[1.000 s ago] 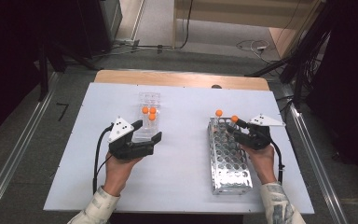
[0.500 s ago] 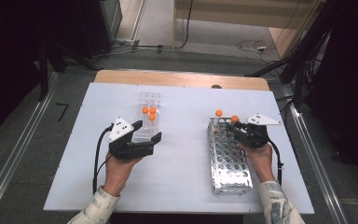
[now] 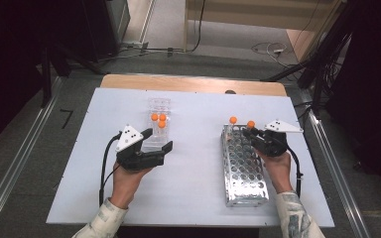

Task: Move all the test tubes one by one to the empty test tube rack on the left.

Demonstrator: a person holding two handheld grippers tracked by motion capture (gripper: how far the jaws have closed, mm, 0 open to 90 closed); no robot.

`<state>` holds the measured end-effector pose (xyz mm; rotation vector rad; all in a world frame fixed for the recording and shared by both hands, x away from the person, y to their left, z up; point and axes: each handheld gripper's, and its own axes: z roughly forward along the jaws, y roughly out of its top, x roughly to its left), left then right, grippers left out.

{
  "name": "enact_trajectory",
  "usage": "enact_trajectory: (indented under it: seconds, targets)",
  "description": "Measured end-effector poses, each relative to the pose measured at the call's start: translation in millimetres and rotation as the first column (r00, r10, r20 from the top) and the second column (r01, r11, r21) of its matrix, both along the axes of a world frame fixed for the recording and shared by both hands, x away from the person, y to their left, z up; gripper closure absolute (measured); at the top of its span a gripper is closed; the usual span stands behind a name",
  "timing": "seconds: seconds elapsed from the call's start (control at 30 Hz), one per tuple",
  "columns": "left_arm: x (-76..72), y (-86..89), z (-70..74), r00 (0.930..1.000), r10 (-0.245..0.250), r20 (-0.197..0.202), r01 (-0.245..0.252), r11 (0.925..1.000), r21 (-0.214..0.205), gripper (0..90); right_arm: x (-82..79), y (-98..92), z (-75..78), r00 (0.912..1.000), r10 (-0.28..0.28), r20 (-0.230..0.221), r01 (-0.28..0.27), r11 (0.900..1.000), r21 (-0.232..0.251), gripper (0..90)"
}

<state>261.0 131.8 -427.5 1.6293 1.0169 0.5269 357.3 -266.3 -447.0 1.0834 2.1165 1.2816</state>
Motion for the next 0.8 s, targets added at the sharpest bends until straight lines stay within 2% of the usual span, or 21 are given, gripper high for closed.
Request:
enact_trajectory:
  seconds: [0.27,0.47,0.63,0.8]
  targets:
    - [0.3,0.0,0.0,1.0000,0.002,-0.001,-0.002,1.0000,0.003,17.3,-6.8,-3.4,20.6,0.9992,-0.028,0.028,0.027,0.9987,0.043,71.9]
    - [0.0,-0.1,0.3,1.0000,0.002,0.000,-0.002,1.0000,0.001,17.3,-18.1,-3.8,40.2,0.9945,-0.045,0.095,0.039,0.9973,0.063,72.0]
    - [-0.4,0.8,0.8,1.0000,0.002,0.002,-0.002,1.0000,0.001,17.3,-28.1,-2.3,51.1,0.9930,-0.026,0.116,0.018,0.9973,0.071,71.9]
    - [-0.8,4.6,1.5,0.9999,0.010,0.006,-0.010,0.9999,0.005,17.2,-39.8,8.0,55.7,0.9945,0.022,0.102,-0.027,0.9985,0.048,72.0]
